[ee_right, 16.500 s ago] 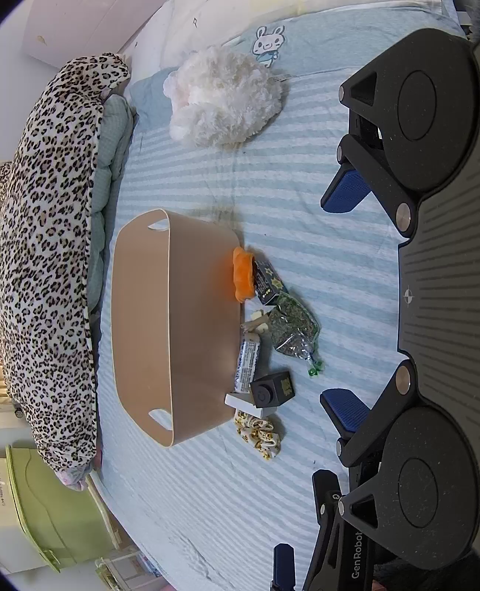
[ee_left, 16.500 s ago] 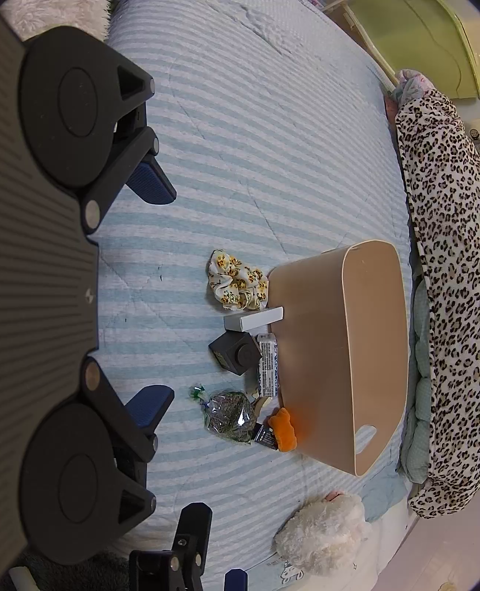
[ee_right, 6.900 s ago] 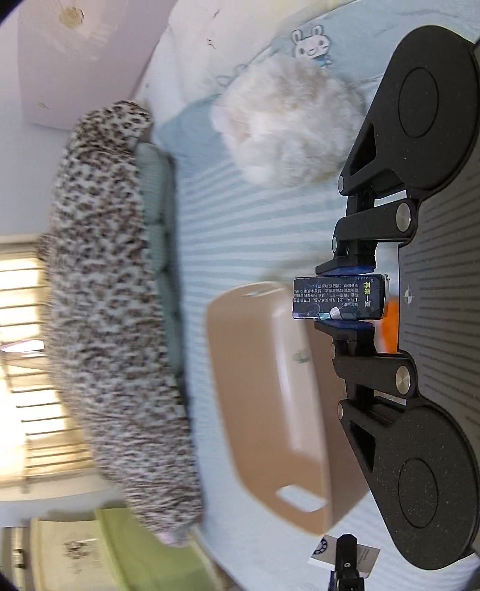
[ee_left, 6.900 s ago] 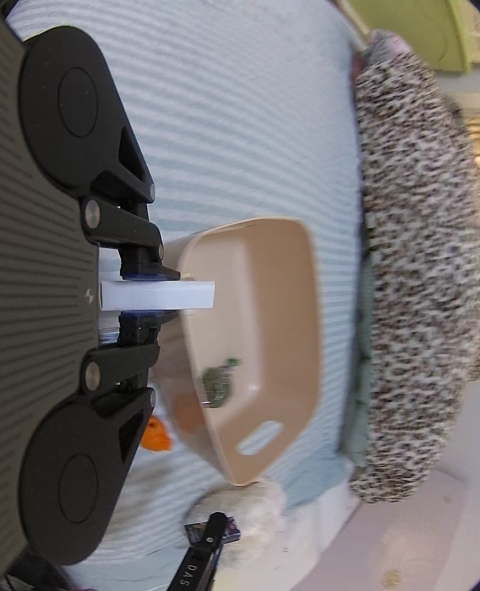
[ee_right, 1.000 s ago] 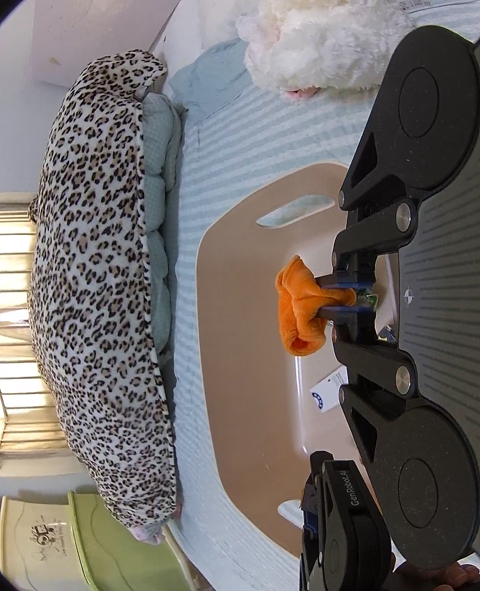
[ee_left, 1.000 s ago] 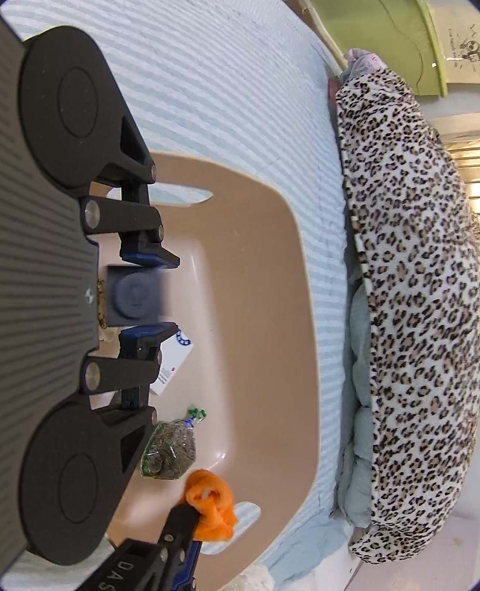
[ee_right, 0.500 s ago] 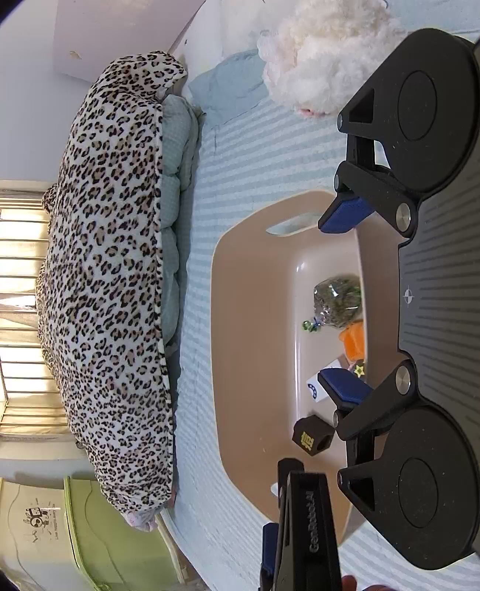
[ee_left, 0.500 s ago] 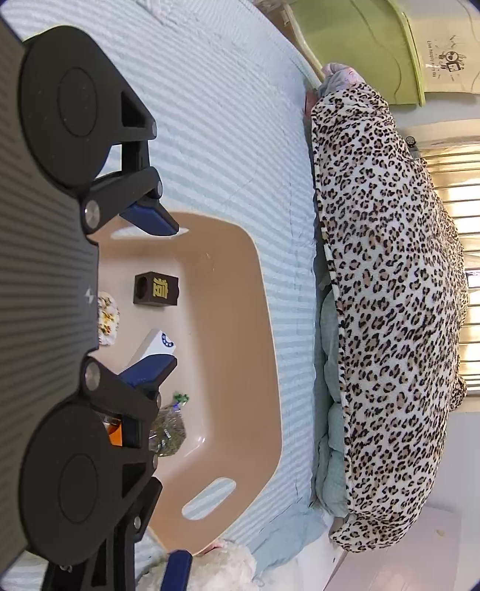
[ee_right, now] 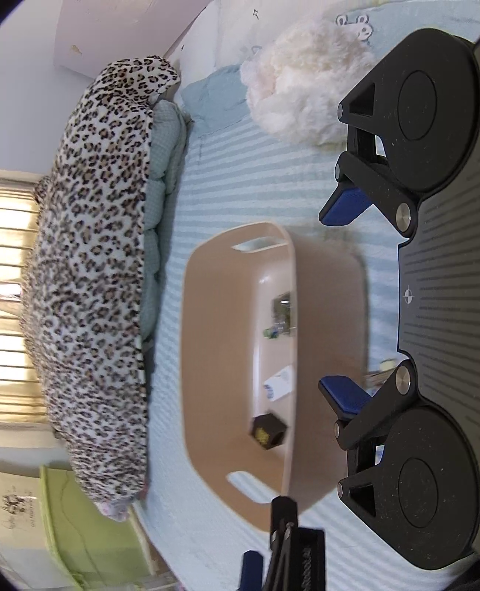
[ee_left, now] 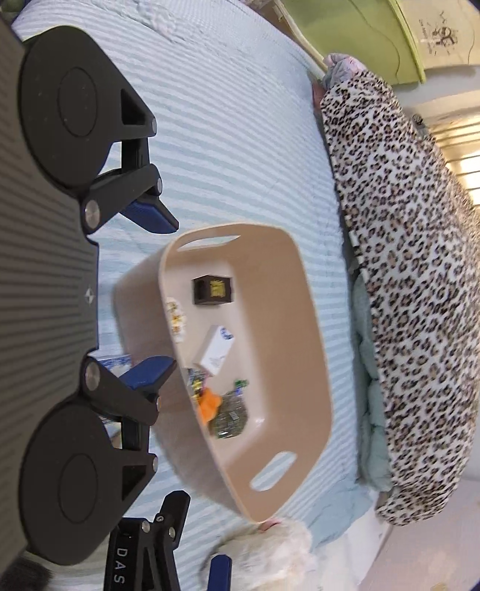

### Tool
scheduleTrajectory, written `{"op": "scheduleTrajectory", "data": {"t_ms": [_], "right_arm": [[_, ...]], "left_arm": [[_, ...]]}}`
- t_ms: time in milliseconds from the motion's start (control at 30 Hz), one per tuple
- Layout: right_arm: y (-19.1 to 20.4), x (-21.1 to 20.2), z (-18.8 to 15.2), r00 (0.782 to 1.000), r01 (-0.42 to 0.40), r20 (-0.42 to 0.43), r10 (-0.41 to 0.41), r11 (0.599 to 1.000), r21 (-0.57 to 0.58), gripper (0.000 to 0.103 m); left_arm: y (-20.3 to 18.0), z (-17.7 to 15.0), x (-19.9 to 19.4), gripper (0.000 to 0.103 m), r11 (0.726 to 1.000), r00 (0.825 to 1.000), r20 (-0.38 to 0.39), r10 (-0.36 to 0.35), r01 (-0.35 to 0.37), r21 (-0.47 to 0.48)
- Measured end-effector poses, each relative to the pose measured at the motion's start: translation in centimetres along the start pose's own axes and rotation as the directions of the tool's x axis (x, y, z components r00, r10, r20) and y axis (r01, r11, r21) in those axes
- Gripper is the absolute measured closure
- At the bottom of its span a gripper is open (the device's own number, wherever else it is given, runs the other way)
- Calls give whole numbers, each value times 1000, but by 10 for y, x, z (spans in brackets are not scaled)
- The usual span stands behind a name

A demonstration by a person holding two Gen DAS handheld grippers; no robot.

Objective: Organize objects
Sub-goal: 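Grasp the blue-and-white tissue pack with the left tool while the right tool grasps the hair clip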

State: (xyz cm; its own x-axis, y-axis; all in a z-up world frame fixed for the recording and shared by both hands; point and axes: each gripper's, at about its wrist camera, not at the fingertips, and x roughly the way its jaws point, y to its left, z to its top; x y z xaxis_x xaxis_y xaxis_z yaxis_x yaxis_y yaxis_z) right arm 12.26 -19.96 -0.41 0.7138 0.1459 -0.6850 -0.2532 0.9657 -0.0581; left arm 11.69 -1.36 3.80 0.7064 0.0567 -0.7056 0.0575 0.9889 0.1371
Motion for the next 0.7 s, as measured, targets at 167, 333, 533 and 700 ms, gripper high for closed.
{"op": "scheduleTrajectory", "data": {"t_ms": [167, 333, 533, 700], "right_arm": [[-2, 7, -14, 994, -25, -105, 22, 999, -31, 14], [-3, 16, -23, 984, -46, -173, 40, 998, -32, 14], [-3, 29, -29, 974, -59, -220, 50, 998, -35, 14], [-6, 38, -30, 970, -64, -235, 54, 997, -35, 14]], "left_arm": [[-11, -12, 11, 29, 999, 997, -71, -3, 6, 48], [-18, -19, 32, 29, 998, 985, -165, -49, 54, 27], [-33, -23, 51, 29, 995, 973, -208, -94, 95, -7], [-47, -24, 65, 27, 992, 966, -224, -127, 124, -26]]}}
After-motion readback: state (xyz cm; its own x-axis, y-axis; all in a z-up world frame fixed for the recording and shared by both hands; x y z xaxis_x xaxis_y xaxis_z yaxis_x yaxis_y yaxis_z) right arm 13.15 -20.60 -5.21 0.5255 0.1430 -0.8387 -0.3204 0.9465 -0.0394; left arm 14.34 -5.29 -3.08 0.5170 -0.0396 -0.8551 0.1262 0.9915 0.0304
